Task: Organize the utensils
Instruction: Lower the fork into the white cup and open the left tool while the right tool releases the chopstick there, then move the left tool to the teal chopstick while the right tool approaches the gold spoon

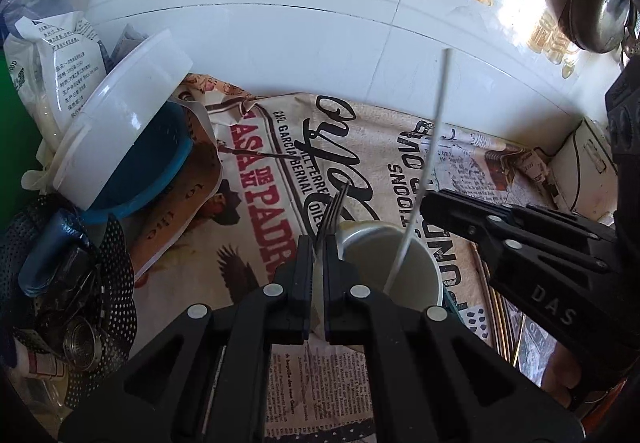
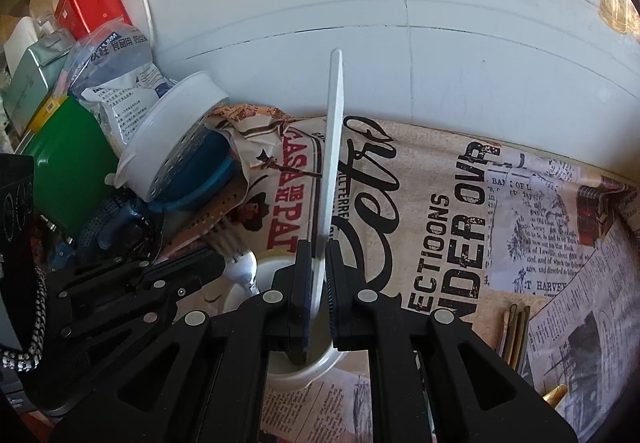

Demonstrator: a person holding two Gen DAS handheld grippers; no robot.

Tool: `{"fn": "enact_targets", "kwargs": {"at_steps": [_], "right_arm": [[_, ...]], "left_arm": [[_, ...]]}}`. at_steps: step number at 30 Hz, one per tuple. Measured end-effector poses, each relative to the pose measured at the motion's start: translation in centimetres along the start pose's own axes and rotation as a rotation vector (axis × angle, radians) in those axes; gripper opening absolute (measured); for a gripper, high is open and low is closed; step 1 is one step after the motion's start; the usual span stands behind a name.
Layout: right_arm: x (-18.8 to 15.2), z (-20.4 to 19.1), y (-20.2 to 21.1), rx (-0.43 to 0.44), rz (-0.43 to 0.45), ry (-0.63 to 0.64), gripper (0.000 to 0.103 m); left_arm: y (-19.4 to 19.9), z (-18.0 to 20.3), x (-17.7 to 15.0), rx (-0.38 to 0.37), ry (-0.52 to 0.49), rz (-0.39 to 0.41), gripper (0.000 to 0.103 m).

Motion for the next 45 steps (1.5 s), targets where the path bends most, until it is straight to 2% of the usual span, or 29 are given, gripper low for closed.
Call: {"fn": "enact_targets", "kwargs": {"at_steps": [3, 10, 17, 23, 28, 30, 32, 34, 39, 45], "right_arm": [[-0.3, 0.1, 0.8, -0.004, -0.008, 0.018, 0.007], [-0.6, 0.6, 4.2, 0.012, -0.005, 0.034, 0.007], [-0.3, 1.7, 8.6, 0.019, 0.037, 0.048, 0.009], [-0.2, 4.0, 12.9, -0.001, 0.102, 0.044, 0.031], [-0.2, 7.0, 15.7, -0.043, 0.144, 0.026, 0.042], [-0.4, 8.1, 16.4, -0.060, 0.151, 0.020, 0.044], [-0.8, 9.5, 17.2, -0.079, 0.157, 0.011, 0.045], [-1.1, 10.7, 17.6, -0.094, 0.155, 0.000, 0.045], [-2.7, 14.4, 17.8, -0.133, 0.122, -0.032, 0.046], [-5.6, 19.7, 15.4, -0.205, 0.022, -0.087, 0.046]], "left_arm": [[0.6, 0.0, -0.1, 0.018, 0.004, -0.002, 0.002], [3.7, 0.2, 0.2, 0.083, 0.004, 0.035, 0.019], [7.5, 2.5, 1.6, 0.122, 0.005, 0.096, 0.036], [10.0, 5.7, 2.7, 0.148, -0.022, 0.151, 0.059], [10.9, 9.1, 3.2, 0.141, -0.040, 0.184, 0.070], [10.8, 10.4, 3.2, 0.139, -0.049, 0.191, 0.074], [10.5, 11.5, 3.1, 0.137, -0.057, 0.190, 0.083], [9.9, 12.7, 2.9, 0.134, -0.063, 0.186, 0.085], [7.1, 15.0, 1.7, 0.108, -0.056, 0.126, 0.086], [3.4, 16.4, -0.9, 0.106, -0.038, 0.037, 0.086]]}}
Point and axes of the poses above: each gripper's, at about its wrist camera, not at the fingertips, and y roughly against the way its jaws point, z to its right, x to its top, the point moved 9 cm from there along -y, roughly the way its jaws point, and after that the axes turned 12 degrees about -y, right-handed, at the moved point
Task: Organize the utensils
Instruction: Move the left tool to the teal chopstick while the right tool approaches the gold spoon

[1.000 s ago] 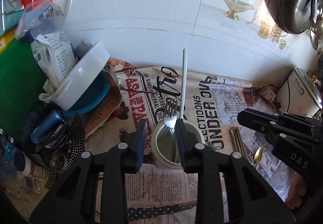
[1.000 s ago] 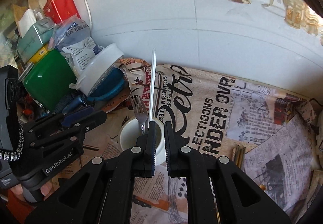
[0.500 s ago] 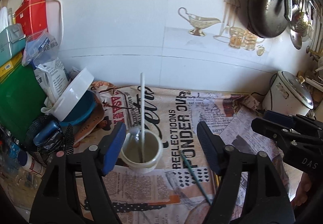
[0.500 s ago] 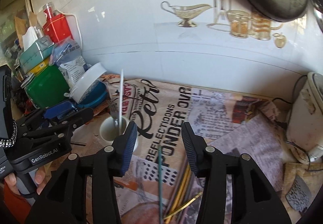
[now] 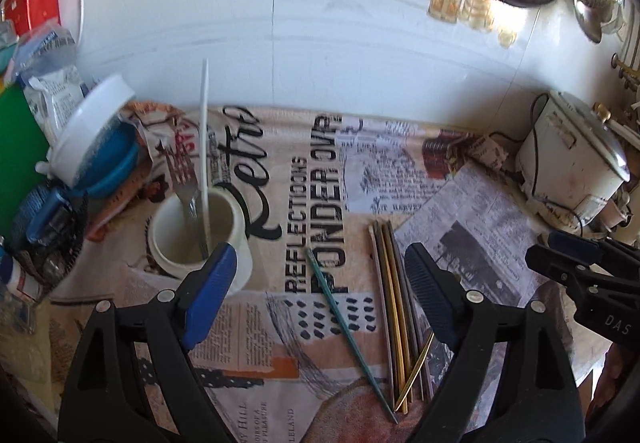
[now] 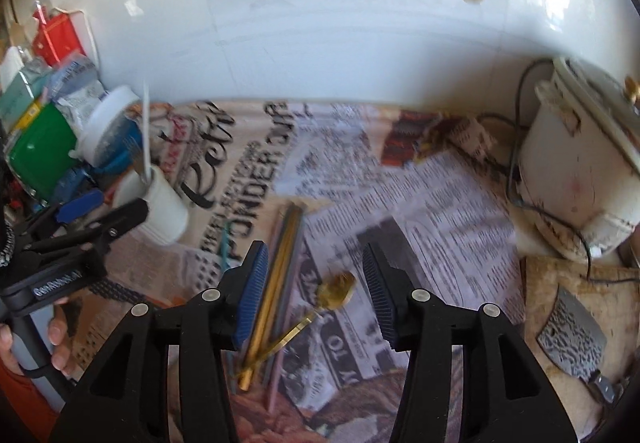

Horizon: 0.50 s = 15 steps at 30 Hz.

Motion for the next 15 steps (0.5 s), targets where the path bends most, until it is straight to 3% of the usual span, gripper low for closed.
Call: {"fn": "enact_targets", "kwargs": {"at_steps": [7, 15], "right_arm": [[-4.1, 3.4, -5.3, -0.036, -0.173, -0.048, 0.046], [-6.4, 2.7, -9.7, -0.019, -0.284, -0.064, 0.046]], "left_arm": [[-3.8, 0.9, -4.4, 0.013, 0.014, -0.122, 0.086], [-6.1, 0.8, -8.4, 0.043, 0.010, -0.220, 0.086]]}}
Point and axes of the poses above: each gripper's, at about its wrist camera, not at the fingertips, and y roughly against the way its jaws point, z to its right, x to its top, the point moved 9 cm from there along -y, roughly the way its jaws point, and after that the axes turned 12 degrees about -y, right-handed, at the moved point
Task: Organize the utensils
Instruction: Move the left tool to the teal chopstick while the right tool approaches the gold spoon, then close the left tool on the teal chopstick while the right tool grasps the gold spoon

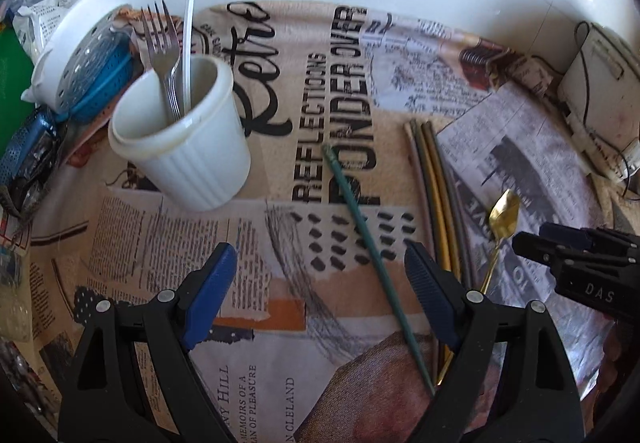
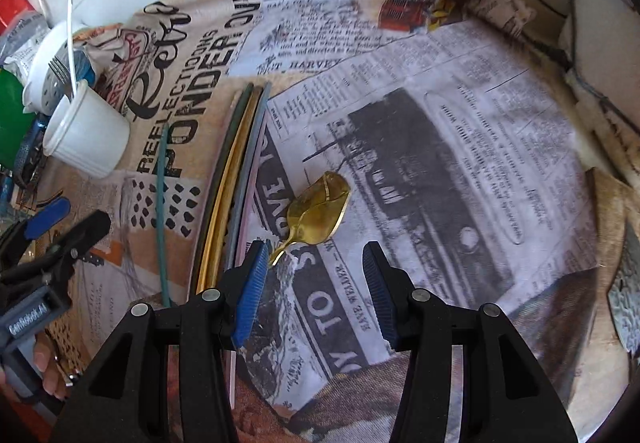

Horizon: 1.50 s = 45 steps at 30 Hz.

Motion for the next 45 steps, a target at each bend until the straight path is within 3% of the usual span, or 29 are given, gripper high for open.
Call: {"fn": "enact_targets", "kwargs": {"at_steps": [8, 11, 14, 19, 26, 32, 36, 45], "right_arm": [[-1.4, -1.8, -1.4, -0.024, -0.005, 0.058, 0.045], [-2.1, -1.7, -1.7, -0.024, -0.019, 0.045, 0.045], [-2.4, -1.6, -1.7, -0.049, 0.000, 0.074, 0.040], [-2.9, -0.6, -1.2, -0.081, -0.002, 0.129, 0.020], [-3.1, 3.1, -0.1, -0.125, -0.018, 0.112, 0.013], [-2.4, 5.1, 0.8, -0.112, -0.028, 0.048, 0.015], [-0.9, 4.3, 1.0, -0.066, -0.008, 0.048, 0.043], [0.5, 1.7, -1.7, -0.129, 0.023, 0.136, 0.045]], "left_arm": [[-1.8, 0.7, -1.2, -0.052, 0.011, -0.051, 0.085], [-2.5, 1.3, -1.1, -0.065, 0.002, -0.061, 0.077], [-3.1, 1.8, -0.9, -0.066, 0.003, -0.064, 0.070], [-4.0, 2.6, -0.9, -0.085, -0.006, -0.082, 0.050], [-4.3, 3.5, -0.4, -0.089, -0.054, -0.067, 0.049], [-4.6, 3.3, 0.2, -0.084, -0.057, -0.050, 0.027], [-4.7, 3.0, 0.3, -0.090, -0.068, -0.048, 0.011], [-3.9, 2.9, -1.1, -0.189, -0.062, -0.080, 0.007]]}}
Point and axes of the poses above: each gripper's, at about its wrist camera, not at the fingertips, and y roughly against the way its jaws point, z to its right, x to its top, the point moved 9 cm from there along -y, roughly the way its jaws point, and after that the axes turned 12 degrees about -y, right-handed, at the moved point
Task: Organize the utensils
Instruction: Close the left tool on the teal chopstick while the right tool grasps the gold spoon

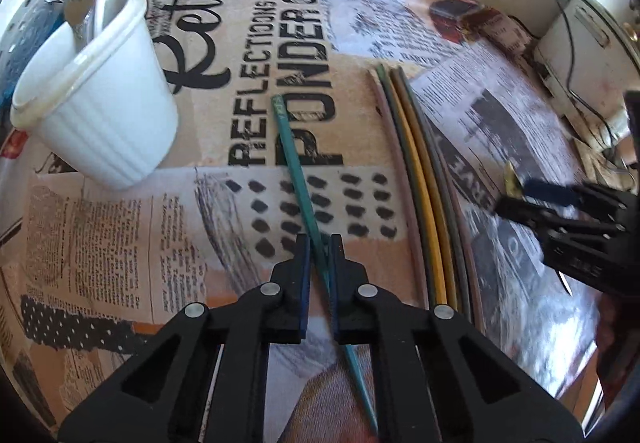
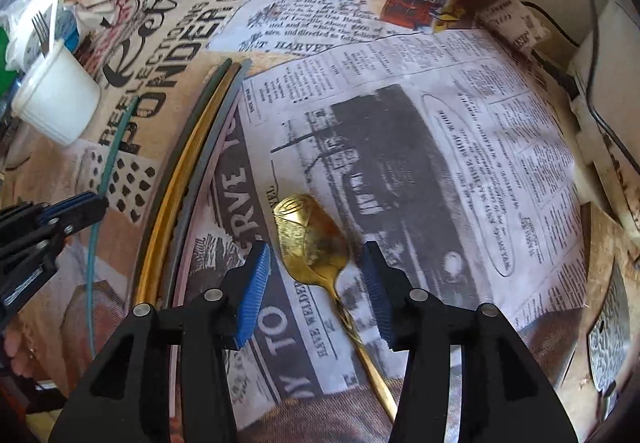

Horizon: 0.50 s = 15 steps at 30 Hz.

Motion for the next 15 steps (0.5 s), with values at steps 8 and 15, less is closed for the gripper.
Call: {"fn": "enact_targets", "kwargs": {"at_steps": [8, 15], "right_arm": [[0.8, -0.5, -0.2, -0.011, 0.019, 0.009, 0.033], [0.6, 0.0, 0.3, 0.041, 0.022, -0.047, 0.032]], "left_arm": [[-0.6, -0.6, 1.1, 0.022, 0.007, -0.045, 0.009], [-1.9, -1.5, 3.6, 0.028, 0.015, -0.080, 0.013]]}}
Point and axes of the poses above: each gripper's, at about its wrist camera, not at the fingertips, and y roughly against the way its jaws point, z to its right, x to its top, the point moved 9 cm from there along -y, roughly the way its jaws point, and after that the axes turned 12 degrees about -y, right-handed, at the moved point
